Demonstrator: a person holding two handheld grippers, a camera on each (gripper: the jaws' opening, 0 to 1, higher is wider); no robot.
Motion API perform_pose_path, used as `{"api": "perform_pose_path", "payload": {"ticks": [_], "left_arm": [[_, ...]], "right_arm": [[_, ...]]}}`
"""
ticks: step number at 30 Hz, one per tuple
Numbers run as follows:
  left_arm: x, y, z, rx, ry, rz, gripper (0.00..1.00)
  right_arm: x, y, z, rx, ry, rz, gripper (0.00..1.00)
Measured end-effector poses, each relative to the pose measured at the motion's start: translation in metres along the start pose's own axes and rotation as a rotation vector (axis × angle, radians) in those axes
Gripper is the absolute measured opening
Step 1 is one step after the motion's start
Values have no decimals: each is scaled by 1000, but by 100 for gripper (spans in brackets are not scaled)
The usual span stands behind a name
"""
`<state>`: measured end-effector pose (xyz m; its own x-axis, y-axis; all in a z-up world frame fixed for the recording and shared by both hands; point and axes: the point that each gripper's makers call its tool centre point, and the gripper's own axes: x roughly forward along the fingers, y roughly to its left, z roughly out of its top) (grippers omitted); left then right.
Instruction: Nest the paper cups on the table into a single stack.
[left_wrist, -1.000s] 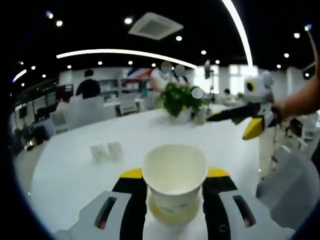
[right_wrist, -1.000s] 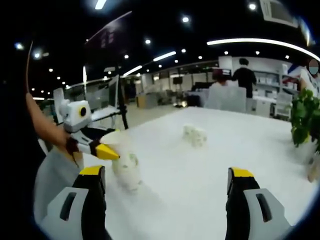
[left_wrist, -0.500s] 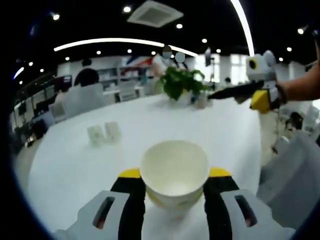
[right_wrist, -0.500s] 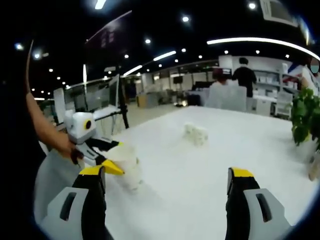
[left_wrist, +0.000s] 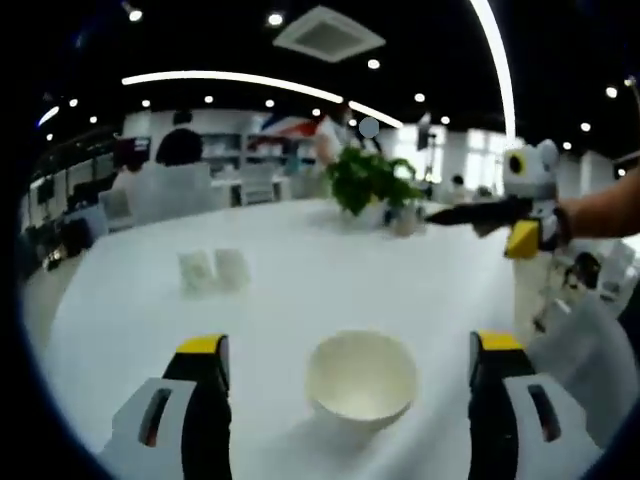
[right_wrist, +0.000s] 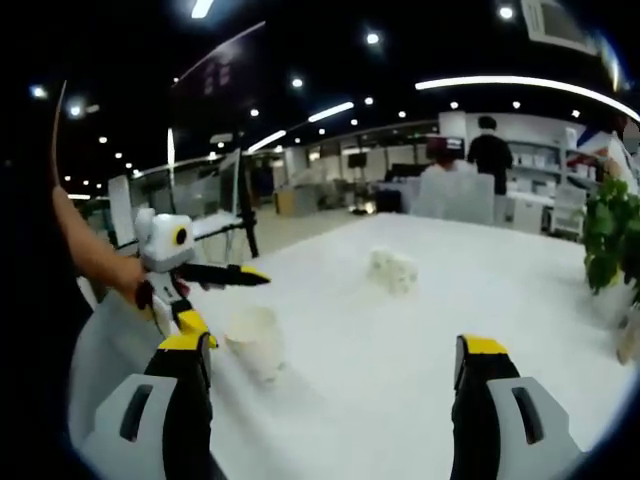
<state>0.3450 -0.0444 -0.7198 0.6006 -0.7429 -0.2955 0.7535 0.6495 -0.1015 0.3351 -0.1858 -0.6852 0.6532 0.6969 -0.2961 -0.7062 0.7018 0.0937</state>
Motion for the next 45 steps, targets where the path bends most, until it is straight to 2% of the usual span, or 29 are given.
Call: {"api": "perform_pose_path", "payload": {"ticks": [3, 11, 14, 16, 20, 22, 31, 35, 38, 41, 45], "left_arm": [[-13, 12, 14, 27, -26, -6, 99], [-51, 56, 36, 59, -34, 40, 99], [-63, 68, 37, 72, -20, 38, 99], [-70, 73, 32, 80, -1, 35, 99], [-80, 80, 18, 77, 37, 47, 99], [-84, 81, 16, 64, 35, 55, 98], [-86, 81, 16, 57, 43, 56, 98], [-86, 83, 19, 58, 40, 59, 99], [-85, 77, 20, 52, 34, 28, 99], [-84, 75, 23, 67, 20, 34, 99], [-83, 83, 25, 25, 1, 82, 99]], "right_arm": [[0, 0, 3, -6, -5, 1, 100], [-3, -6, 7, -25, -12, -9, 100], [-3, -7, 9, -27, -18, -12, 100], [-3, -10, 8, -38, -17, -16, 100], [-3, -11, 5, -43, -14, -16, 100], [-3, -11, 5, -48, -13, -13, 100], [2, -12, 9, -52, -25, -9, 100], [5, -21, 11, -62, -36, -28, 100], [9, -29, 15, -70, -59, -44, 100], [21, -37, 12, -48, -45, -38, 100], [39, -45, 8, -55, -48, -42, 100]]}}
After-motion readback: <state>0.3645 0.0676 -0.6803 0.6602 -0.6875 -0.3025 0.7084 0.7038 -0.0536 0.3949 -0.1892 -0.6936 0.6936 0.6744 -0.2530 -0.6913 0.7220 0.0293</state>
